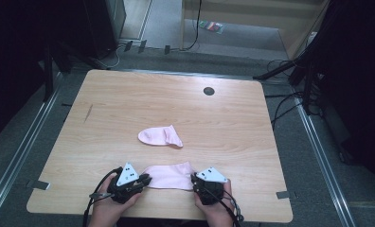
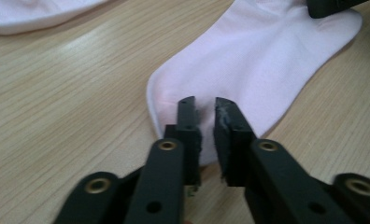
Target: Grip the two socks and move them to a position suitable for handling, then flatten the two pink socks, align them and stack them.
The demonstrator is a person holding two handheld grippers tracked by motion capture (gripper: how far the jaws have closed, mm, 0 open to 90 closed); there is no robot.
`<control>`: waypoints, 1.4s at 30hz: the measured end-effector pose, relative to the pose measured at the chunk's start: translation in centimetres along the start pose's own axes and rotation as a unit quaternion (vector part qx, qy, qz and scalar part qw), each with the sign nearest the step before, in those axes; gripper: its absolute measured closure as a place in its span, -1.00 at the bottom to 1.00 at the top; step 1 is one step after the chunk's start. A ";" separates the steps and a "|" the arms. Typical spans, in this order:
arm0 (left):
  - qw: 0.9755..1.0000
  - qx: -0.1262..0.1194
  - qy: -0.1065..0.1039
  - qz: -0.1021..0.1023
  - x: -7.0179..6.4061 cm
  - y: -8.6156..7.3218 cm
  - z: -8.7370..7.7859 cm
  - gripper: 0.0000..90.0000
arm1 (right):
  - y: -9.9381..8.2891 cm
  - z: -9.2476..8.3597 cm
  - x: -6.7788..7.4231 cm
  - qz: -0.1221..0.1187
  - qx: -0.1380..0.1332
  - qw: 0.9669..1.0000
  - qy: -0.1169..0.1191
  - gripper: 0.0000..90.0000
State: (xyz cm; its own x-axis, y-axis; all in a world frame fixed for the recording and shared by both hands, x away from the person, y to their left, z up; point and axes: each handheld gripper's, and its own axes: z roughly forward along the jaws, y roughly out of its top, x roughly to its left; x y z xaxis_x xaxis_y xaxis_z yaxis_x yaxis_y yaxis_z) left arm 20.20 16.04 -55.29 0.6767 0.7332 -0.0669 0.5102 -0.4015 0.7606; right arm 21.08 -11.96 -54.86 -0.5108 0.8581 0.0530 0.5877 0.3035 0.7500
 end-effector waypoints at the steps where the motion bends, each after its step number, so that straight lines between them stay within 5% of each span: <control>1: 1.000 0.000 -0.004 -0.004 0.2 0.0 0.0 0.84 | 0.0 0.0 0.0 0.000 0.000 1.000 0.000 0.90; 2: 1.000 0.002 -0.023 -0.020 0.8 0.1 0.1 0.98 | 0.0 0.0 -0.4 0.015 0.000 1.000 0.009 0.94; 7: 0.998 -0.006 -0.049 -0.046 1.5 -0.1 -0.1 1.00 | 0.1 0.0 -1.1 0.037 0.003 0.999 0.026 0.96; 12: 0.995 -0.029 -0.085 -0.046 1.9 -0.5 -0.6 0.98 | 0.2 0.0 -1.2 0.020 0.006 0.999 0.027 0.89; 17: 0.991 -0.079 -0.089 -0.067 2.6 -0.5 -1.4 0.14 | 0.4 -0.4 -1.3 0.020 -0.002 0.999 0.031 0.71; 21: 0.988 -0.111 -0.068 -0.083 3.4 -0.6 -2.0 -0.26 | 1.0 -0.9 -1.2 0.016 -0.021 0.999 0.041 0.60; 23: 0.985 -0.138 -0.037 -0.093 4.2 -0.5 -2.7 -0.38 | 1.5 -1.6 -1.4 0.019 -0.042 0.998 0.035 0.45; 27: 0.984 -0.138 -0.001 -0.115 5.4 -0.5 -2.9 -0.57 | 2.4 -1.8 -2.1 0.030 -0.056 0.998 0.031 0.30; 29: 0.981 -0.138 0.019 -0.136 6.7 -0.5 -2.7 -0.62 | 3.1 -1.9 -2.6 0.043 -0.059 0.996 0.042 0.25; 34: 0.977 -0.134 0.036 -0.160 7.9 0.3 -2.1 -0.45 | 5.4 -1.6 -3.4 0.057 -0.066 0.995 0.053 0.21; 38: 0.976 -0.129 0.047 -0.170 8.7 1.4 -1.3 -0.19 | 7.2 -0.3 -3.1 0.042 -0.064 0.996 0.047 0.24; 42: 0.976 -0.126 0.058 -0.169 9.4 2.7 -0.3 0.02 | 8.7 1.6 -2.2 0.022 -0.060 0.995 0.070 0.40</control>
State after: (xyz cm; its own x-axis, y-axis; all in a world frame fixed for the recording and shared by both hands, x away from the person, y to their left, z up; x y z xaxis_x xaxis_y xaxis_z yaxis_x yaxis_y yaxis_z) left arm 27.74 22.03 -53.68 0.4200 0.8639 -0.2780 0.5373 0.0102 0.8434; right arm 28.29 -10.54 -49.52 -0.5743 0.8002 0.1729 0.5370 0.2088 0.8173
